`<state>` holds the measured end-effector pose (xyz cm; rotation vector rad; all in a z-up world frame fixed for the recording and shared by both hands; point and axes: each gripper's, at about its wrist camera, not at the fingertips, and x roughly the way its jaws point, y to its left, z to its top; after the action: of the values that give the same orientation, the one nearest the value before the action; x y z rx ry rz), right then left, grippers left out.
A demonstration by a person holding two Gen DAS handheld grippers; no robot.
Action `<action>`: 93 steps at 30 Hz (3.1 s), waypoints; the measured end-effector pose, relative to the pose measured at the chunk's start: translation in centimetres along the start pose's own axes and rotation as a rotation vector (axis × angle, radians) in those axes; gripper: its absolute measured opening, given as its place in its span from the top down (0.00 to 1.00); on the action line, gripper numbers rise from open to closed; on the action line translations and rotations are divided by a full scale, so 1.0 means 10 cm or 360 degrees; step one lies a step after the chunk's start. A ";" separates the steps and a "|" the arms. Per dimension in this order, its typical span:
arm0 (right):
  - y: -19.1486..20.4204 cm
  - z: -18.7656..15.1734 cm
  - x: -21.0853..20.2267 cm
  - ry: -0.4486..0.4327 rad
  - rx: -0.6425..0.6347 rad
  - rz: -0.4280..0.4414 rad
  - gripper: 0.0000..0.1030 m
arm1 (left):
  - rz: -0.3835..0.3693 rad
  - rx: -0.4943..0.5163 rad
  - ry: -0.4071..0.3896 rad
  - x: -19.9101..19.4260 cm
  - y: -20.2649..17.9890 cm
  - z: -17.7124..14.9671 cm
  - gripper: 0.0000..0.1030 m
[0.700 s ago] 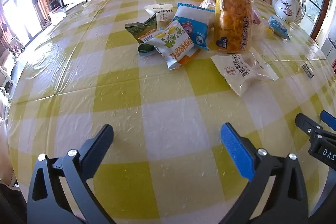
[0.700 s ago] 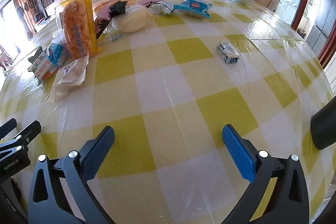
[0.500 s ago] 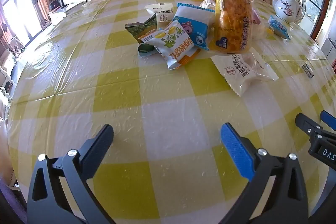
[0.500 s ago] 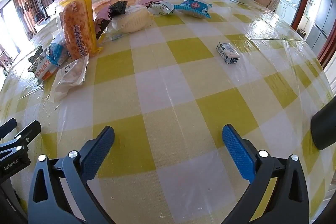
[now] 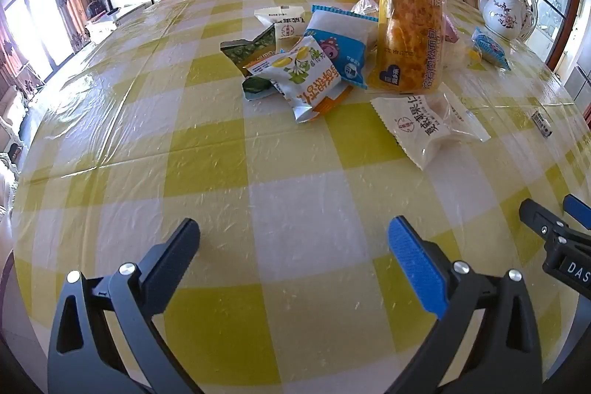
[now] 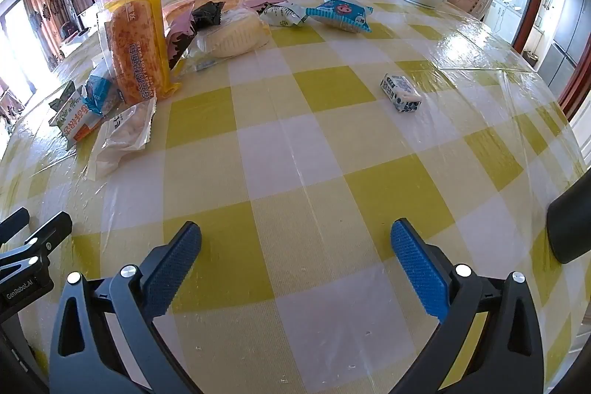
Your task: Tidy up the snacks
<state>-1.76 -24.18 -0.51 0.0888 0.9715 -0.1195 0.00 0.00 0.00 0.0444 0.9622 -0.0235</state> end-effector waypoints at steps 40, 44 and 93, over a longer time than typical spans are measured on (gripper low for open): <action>0.00 0.00 0.00 0.0000 0.0000 0.0000 0.04 | 0.0000 0.0000 0.0000 0.00 0.00 0.00 0.01; 0.00 0.00 0.00 0.0000 0.0000 0.0000 0.04 | 0.0000 0.0000 0.0000 0.00 0.00 0.00 0.01; 0.38 0.19 -0.07 -0.0010 -0.0200 0.0370 0.04 | -0.0143 -0.0619 -0.0304 -0.35 0.77 -0.18 0.01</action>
<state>-0.06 -20.57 1.18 0.0849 0.9536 0.1549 -3.22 7.76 2.04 -0.3544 0.7637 0.0756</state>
